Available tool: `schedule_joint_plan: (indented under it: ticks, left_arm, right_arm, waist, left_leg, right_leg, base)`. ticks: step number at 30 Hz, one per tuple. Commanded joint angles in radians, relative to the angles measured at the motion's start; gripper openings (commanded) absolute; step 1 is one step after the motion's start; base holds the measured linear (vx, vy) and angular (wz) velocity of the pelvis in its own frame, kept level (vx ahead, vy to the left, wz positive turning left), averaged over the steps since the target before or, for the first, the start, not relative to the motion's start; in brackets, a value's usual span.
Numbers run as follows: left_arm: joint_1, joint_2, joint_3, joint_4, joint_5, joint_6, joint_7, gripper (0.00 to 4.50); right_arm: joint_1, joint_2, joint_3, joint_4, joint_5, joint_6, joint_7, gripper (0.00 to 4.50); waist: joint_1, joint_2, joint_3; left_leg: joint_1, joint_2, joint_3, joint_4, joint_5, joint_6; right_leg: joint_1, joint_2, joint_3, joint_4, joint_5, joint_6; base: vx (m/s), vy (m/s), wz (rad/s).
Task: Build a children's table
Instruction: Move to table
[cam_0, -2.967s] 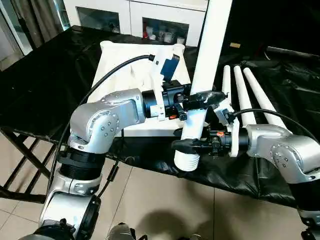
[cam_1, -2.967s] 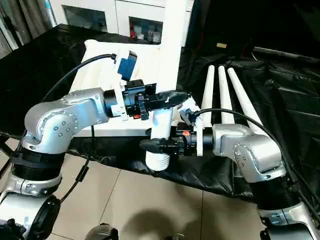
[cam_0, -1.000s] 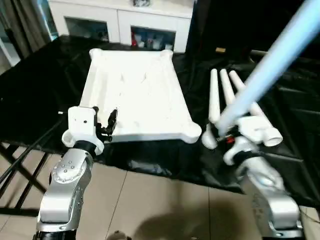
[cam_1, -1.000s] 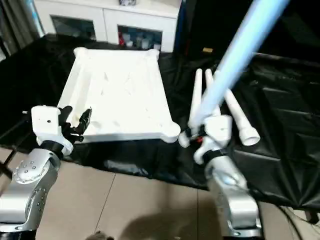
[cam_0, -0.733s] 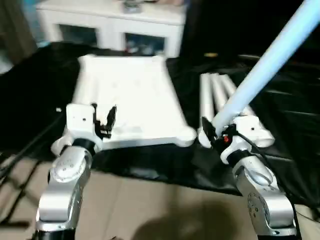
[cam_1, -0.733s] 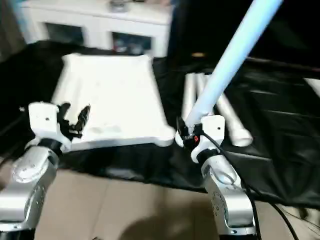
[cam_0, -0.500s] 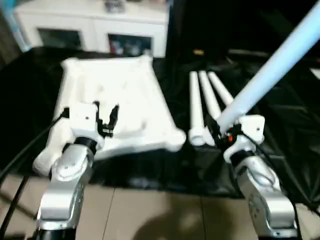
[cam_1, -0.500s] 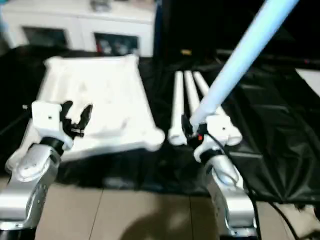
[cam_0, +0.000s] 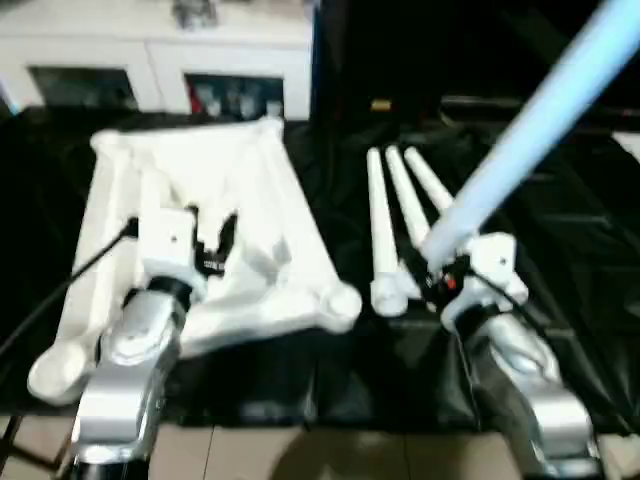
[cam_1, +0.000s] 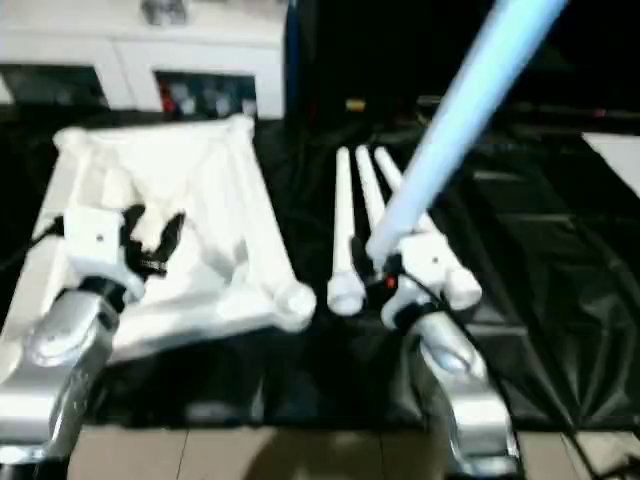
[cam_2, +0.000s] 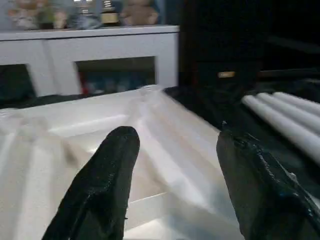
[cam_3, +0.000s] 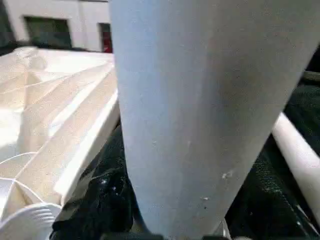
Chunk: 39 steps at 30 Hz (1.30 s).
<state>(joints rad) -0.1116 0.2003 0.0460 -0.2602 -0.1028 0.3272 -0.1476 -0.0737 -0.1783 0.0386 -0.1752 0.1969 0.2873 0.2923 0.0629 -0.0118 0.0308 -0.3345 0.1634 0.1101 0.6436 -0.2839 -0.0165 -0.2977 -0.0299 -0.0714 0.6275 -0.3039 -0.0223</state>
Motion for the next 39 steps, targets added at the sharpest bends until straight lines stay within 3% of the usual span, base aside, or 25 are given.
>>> schedule_joint_plan:
  ticks: [1,2,3,4,5,7,8,10,13,16,20,21,22,24,25,26,27,28,30,31,32,33,35,36,39]
  left_arm:
    - [0.007,0.004,0.01,-0.02,0.0,0.015,0.005,2.88]
    - [0.011,0.004,0.012,-0.023,0.002,0.017,0.008,2.88]
    - [0.012,0.004,0.012,-0.024,0.003,0.017,0.009,2.88]
    - [0.012,0.004,0.012,-0.024,0.003,0.017,0.009,2.88]
    - [0.014,0.004,0.011,-0.026,0.004,0.019,0.01,2.88]
    - [0.015,0.004,0.011,-0.026,0.005,0.021,0.01,2.88]
    - [0.014,0.003,0.01,-0.026,0.006,0.021,0.009,2.88]
    - [0.012,0.002,0.007,-0.024,0.006,0.024,0.007,2.88]
    - [0.01,0.0,0.0,-0.024,-0.006,0.028,-0.008,2.88]
    - [0.006,0.001,-0.01,-0.02,0.001,0.028,-0.011,2.88]
    - [-0.002,-0.002,-0.013,-0.016,0.0,0.031,-0.013,2.88]
    - [-0.004,-0.002,-0.013,-0.015,-0.002,0.03,-0.016,2.88]
    - [-0.004,-0.002,-0.013,-0.015,-0.002,0.03,-0.016,2.88]
    - [-0.005,-0.002,-0.013,-0.015,-0.002,0.031,-0.017,2.88]
    - [-0.006,-0.001,-0.013,-0.015,-0.003,0.031,-0.019,2.88]
    - [-0.005,-0.001,-0.014,-0.015,-0.003,0.031,-0.02,2.88]
    - [-0.005,-0.001,-0.014,-0.015,-0.003,0.03,-0.02,2.88]
    - [-0.005,0.0,-0.014,-0.015,-0.004,0.031,-0.021,2.88]
    - [-0.006,0.001,-0.015,-0.014,-0.006,0.03,-0.024,2.88]
    - [-0.007,0.002,-0.015,-0.013,-0.006,0.03,-0.025,2.88]
    - [-0.008,0.002,-0.016,-0.011,-0.007,0.029,-0.027,2.88]
    - [-0.008,0.001,-0.018,-0.009,-0.012,0.024,-0.036,2.88]
    - [-0.008,0.002,-0.023,-0.006,-0.021,0.015,-0.053,2.88]
    - [-0.009,0.014,-0.036,-0.001,-0.035,0.014,-0.092,2.88]
    - [-0.014,0.055,-0.07,0.01,-0.074,0.019,-0.204,2.88]
  right_arm:
    - [-0.01,-0.006,0.033,-0.004,-0.021,-0.005,0.023,1.89]
    - [-0.015,-0.019,0.046,0.005,-0.028,-0.017,0.042,1.89]
    - [-0.017,-0.028,0.055,0.009,-0.043,-0.025,0.045,1.89]
    - [-0.017,-0.028,0.055,0.009,-0.043,-0.025,0.045,1.89]
    - [-0.019,-0.041,0.065,0.011,-0.059,-0.03,0.047,1.89]
    - [-0.019,-0.04,0.061,0.013,-0.048,-0.025,0.051,1.89]
    - [-0.02,-0.038,0.054,0.014,-0.04,-0.022,0.051,1.89]
    - [-0.021,-0.03,0.035,0.014,-0.026,-0.015,0.044,1.89]
    - [-0.023,-0.022,0.008,0.018,-0.004,0.0,0.032,1.89]
    - [-0.022,-0.028,0.005,0.019,-0.006,-0.004,0.032,1.89]
    - [-0.018,-0.051,0.028,0.012,-0.039,-0.019,0.047,1.89]
    - [-0.015,-0.051,0.033,0.009,-0.05,-0.023,0.044,1.89]
    - [-0.015,-0.051,0.033,0.009,-0.05,-0.023,0.044,1.89]
    - [-0.014,-0.048,0.032,0.009,-0.048,-0.024,0.039,1.89]
    - [-0.015,-0.022,0.003,0.013,-0.005,0.007,0.024,1.89]
    - [-0.016,-0.014,-0.007,0.015,0.005,0.015,0.015,1.89]
    - [-0.016,-0.014,-0.009,0.016,0.001,0.013,0.011,1.89]
    - [-0.017,-0.016,-0.011,0.016,-0.003,0.003,0.007,1.89]
    - [-0.017,-0.015,-0.016,0.017,0.003,-0.004,0.008,1.89]
    - [-0.016,-0.01,-0.022,0.016,0.014,-0.001,0.008,1.89]
    - [-0.015,-0.004,-0.031,0.015,0.024,0.003,0.005,1.89]
    - [-0.012,-0.005,-0.034,0.012,0.02,0.002,0.004,1.89]
    - [-0.007,-0.01,-0.03,0.007,0.007,0.001,0.003,1.89]
    - [0.0,-0.002,-0.037,-0.001,0.008,0.01,-0.003,1.89]
    - [0.015,-0.007,-0.031,-0.026,0.029,0.019,0.013,1.89]
  waist:
    - [-0.021,0.014,-0.058]
    - [-0.034,0.01,-0.07]
    - [-0.035,0.004,-0.072]
    - [-0.02,-0.014,-0.07]
    - [0.0,-0.035,-0.075]
    - [0.015,-0.024,-0.065]
    - [0.005,-0.016,-0.06]
    - [0.001,-0.01,-0.046]
    - [0.004,-0.001,-0.026]
    - [0.005,0.0,0.004]
    - [0.005,0.01,-0.003]
    - [0.025,-0.008,-0.004]
    - [0.024,0.006,-0.017]
    - [0.015,0.023,-0.035]
    - [-0.012,0.052,-0.057]
    - [-0.047,0.059,-0.061]
    - [-0.059,0.039,-0.068]
    - [-0.05,0.04,-0.069]
    - [-0.044,0.018,-0.064]
    - [-0.037,-0.015,-0.059]
    - [-0.029,-0.044,-0.051]
    - [0.014,-0.062,-0.05]
    - [0.023,-0.056,-0.046]
    - [0.021,-0.026,-0.042]
    - [0.002,0.03,-0.047]
  left_leg:
    - [0.038,0.071,-0.045,-0.082,0.284,0.227]
    - [0.101,0.103,-0.083,-0.056,0.454,0.334]
    - [0.104,0.112,-0.092,-0.046,0.535,0.364]
    - [0.056,0.07,-0.059,-0.022,0.64,0.339]
    - [-0.025,0.009,-0.019,-0.014,0.607,0.254]
    - [-0.063,-0.001,-0.041,-0.033,0.476,0.196]
    - [-0.054,0.013,-0.056,-0.04,0.394,0.174]
    - [-0.021,0.061,-0.046,-0.058,0.242,0.083]
    - [0.001,0.075,-0.025,-0.091,-0.091,-0.013]
    - [0.049,0.06,0.006,-0.111,-0.478,-0.089]
    - [0.063,0.049,0.02,-0.133,-0.442,-0.057]
    - [-0.034,0.026,0.003,-0.133,-0.349,0.008]
    - [-0.042,0.015,0.005,-0.106,-0.19,0.094]
    - [-0.059,0.011,-0.006,-0.087,-0.042,0.157]
    - [0.049,0.048,-0.014,-0.108,-0.014,0.138]
    - [0.155,0.127,-0.113,-0.13,0.007,0.235]
    - [0.183,0.172,-0.16,-0.112,0.16,0.381]
    - [0.183,0.177,-0.159,-0.097,0.246,0.431]
    - [0.144,0.147,-0.12,-0.102,0.396,0.486]
    - [0.096,0.04,-0.04,-0.063,0.283,0.392]
    - [0.046,-0.026,0.007,-0.054,0.135,0.324]
    - [-0.025,-0.081,0.017,0.043,-0.072,0.225]
    - [-0.068,-0.045,-0.023,0.069,0.026,0.087]
    - [-0.073,-0.007,-0.035,0.002,0.184,0.014]
    - [-0.033,0.049,-0.036,-0.076,0.244,0.034]
  right_leg:
    - [0.017,-0.051,0.017,-0.011,0.188,-0.172]
    - [-0.063,-0.069,0.019,0.013,0.201,-0.147]
    - [-0.077,-0.087,0.032,0.017,0.219,-0.138]
    - [-0.051,-0.117,0.067,0.005,0.36,-0.128]
    - [0.024,-0.105,0.091,0.018,0.573,-0.12]
    - [0.04,-0.117,0.048,0.018,0.771,-0.059]
    - [0.034,-0.12,0.031,0.008,0.738,-0.061]
    - [0.008,-0.118,0.055,-0.007,0.486,-0.127]
    - [0.001,-0.119,0.058,-0.036,0.116,-0.21]
    - [-0.006,-0.114,0.05,-0.112,-0.482,-0.139]
    - [0.05,-0.102,0.032,-0.153,-0.535,-0.077]
    - [0.121,-0.133,0.01,-0.163,-0.53,-0.044]
    - [0.136,-0.166,-0.001,-0.185,-0.5,-0.02]
    - [0.159,-0.155,-0.044,-0.191,-0.375,-0.041]
    - [0.089,-0.087,-0.051,-0.138,-0.222,-0.081]
    - [-0.02,-0.04,-0.057,-0.016,-0.121,-0.1]
    - [-0.099,-0.055,-0.024,0.061,-0.095,-0.021]
    - [-0.128,-0.066,-0.011,0.082,-0.083,0.016]
    - [-0.166,-0.086,0.028,0.096,0.018,0.083]
    - [-0.132,-0.102,0.067,-0.011,0.164,0.027]
    - [-0.073,-0.104,0.097,-0.052,0.159,0.024]
    - [0.029,-0.201,0.213,-0.121,-0.077,-0.088]
    - [0.066,-0.206,0.2,-0.098,-0.022,-0.244]
    - [0.044,-0.17,0.143,-0.059,0.295,-0.293]
    - [-0.021,-0.075,0.068,-0.013,0.343,-0.188]
  base:
    - [0.099,-0.017,0.03]
    - [0.099,-0.017,0.03]
    - [0.05,0.004,0.04]
    - [0.05,0.004,0.04]
    - [0.0,0.0,0.0]
    - [0.0,0.0,0.0]
    - [-0.066,-0.014,0.22]
    - [-0.03,-0.017,0.25]
    - [-0.058,0.008,0.05]
    - [-0.087,0.016,0.03]
    - [-0.017,0.003,0.0]
    - [0.0,0.0,0.0]
    - [0.0,0.0,0.0]
    - [0.085,0.036,0.5]
    - [0.1,0.039,0.58]
    - [0.165,0.007,0.45]
    - [0.198,-0.017,0.17]
    - [0.198,-0.017,0.17]
    - [0.139,-0.053,0.0]
    - [0.119,-0.072,-0.02]
    - [0.061,-0.074,0.1]
    - [0.062,-0.064,0.18]
    - [0.08,-0.064,0.11]
    - [0.089,-0.046,-0.02]
    - [0.074,-0.017,-0.01]
